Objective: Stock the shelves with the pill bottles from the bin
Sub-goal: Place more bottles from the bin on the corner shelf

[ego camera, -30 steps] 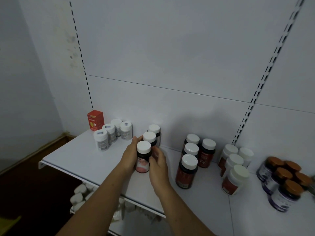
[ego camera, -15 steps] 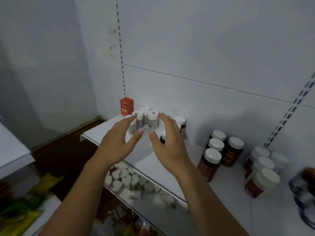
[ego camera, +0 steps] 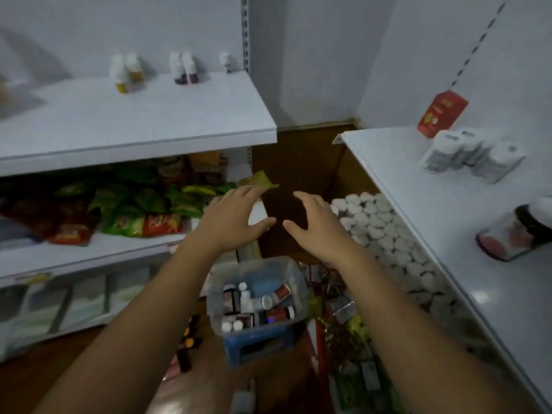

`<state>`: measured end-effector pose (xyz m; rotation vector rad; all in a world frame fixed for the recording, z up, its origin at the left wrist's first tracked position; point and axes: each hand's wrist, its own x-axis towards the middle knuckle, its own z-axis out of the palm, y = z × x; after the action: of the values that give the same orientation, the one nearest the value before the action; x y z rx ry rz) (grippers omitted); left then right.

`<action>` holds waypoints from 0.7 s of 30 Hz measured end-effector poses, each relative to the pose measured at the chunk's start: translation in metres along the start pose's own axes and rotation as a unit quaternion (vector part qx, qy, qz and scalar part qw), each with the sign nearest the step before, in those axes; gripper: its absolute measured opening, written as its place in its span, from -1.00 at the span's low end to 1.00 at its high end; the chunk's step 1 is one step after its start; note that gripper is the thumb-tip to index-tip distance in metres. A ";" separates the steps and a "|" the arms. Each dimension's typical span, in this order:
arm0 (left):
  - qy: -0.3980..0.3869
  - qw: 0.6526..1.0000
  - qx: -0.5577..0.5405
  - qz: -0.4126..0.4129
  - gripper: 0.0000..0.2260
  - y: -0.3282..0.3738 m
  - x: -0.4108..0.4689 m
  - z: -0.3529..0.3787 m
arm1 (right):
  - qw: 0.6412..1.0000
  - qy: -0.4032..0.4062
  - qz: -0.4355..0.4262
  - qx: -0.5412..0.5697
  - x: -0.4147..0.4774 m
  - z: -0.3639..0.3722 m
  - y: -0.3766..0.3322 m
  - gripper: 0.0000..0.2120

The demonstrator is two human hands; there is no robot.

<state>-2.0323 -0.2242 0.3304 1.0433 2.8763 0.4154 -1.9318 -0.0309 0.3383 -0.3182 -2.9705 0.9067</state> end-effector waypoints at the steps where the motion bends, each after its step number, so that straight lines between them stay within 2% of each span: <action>1: -0.021 1.000 -0.005 -0.018 -0.29 -0.012 -0.008 0.014 | 1.000 -0.028 0.010 0.005 0.005 0.019 0.004 -0.33; 7: -0.123 0.982 -0.094 -0.108 -0.38 -0.080 -0.038 0.121 | 0.983 -0.160 0.079 0.034 0.023 0.130 0.044 -0.36; 13: -0.263 0.937 -0.147 -0.177 -0.57 -0.127 -0.039 0.264 | 0.951 -0.272 0.140 0.046 0.048 0.251 0.101 -0.32; 16: -0.319 0.926 -0.105 -0.176 -0.64 -0.152 -0.034 0.350 | 0.940 -0.299 0.162 0.035 0.068 0.319 0.130 -0.37; 19: -0.350 0.930 0.001 -0.109 -0.41 -0.169 -0.022 0.406 | 0.928 -0.335 0.162 0.016 0.095 0.386 0.157 -0.37; 21: -0.395 0.910 0.112 -0.054 -0.30 -0.179 -0.011 0.431 | 0.923 -0.359 0.134 -0.029 0.110 0.417 0.171 -0.34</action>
<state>-2.0747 -0.2626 -0.1334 0.8070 2.2407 -0.3016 -2.0400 -0.1002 -0.1076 -0.4947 -3.6965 1.1730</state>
